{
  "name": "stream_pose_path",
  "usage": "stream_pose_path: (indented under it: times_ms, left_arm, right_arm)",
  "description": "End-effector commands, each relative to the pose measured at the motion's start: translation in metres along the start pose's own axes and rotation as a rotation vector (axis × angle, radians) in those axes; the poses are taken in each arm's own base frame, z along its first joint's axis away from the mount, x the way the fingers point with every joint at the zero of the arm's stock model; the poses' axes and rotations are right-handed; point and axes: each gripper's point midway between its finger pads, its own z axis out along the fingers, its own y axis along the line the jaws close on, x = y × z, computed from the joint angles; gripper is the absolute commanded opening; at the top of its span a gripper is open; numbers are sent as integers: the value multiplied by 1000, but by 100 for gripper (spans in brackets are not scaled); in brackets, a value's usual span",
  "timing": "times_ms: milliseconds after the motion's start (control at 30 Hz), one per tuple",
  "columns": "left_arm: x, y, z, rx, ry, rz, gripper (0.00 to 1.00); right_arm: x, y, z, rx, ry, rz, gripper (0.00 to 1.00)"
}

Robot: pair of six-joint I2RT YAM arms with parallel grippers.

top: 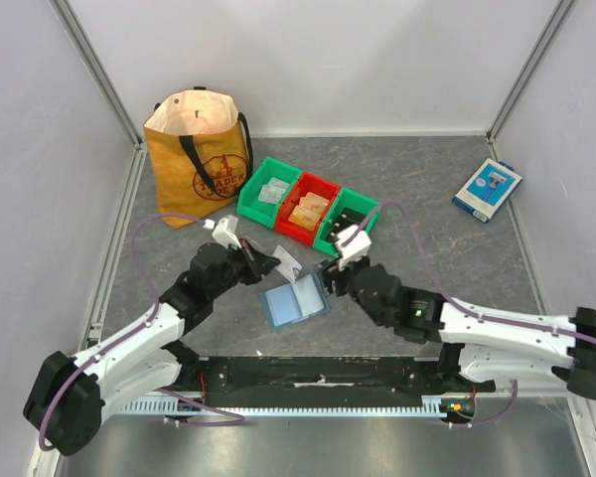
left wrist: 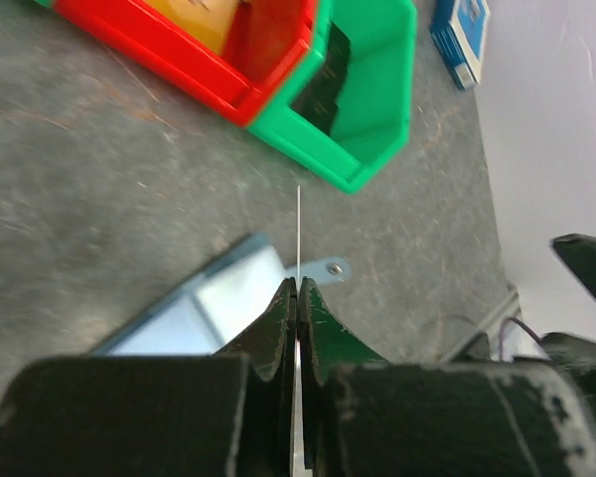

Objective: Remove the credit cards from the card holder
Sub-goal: Place the credit card in the storage box.

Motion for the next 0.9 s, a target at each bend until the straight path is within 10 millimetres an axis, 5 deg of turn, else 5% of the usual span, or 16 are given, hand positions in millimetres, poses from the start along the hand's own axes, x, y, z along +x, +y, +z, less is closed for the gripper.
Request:
stream_pose_path:
  times_ms: [0, 167, 400, 633, 867]
  left_arm:
    - [-40, 4, -5, 38, -142, 123, 2]
    - [-78, 19, -4, 7, -238, 130, 2]
    - [-142, 47, 18, -48, -342, 105, 2]
    - [-192, 58, 67, -98, -334, 183, 2]
    - [-208, 86, 118, -167, -245, 260, 2]
  right_arm:
    - [7, -11, -12, -90, 37, 213, 71]
    - [8, -45, -19, -21, 16, 333, 80]
    - [31, -65, -24, 45, 53, 377, 93]
    - [31, -79, -27, 93, 33, 340, 98]
    - [25, -87, -28, 117, 31, 265, 98]
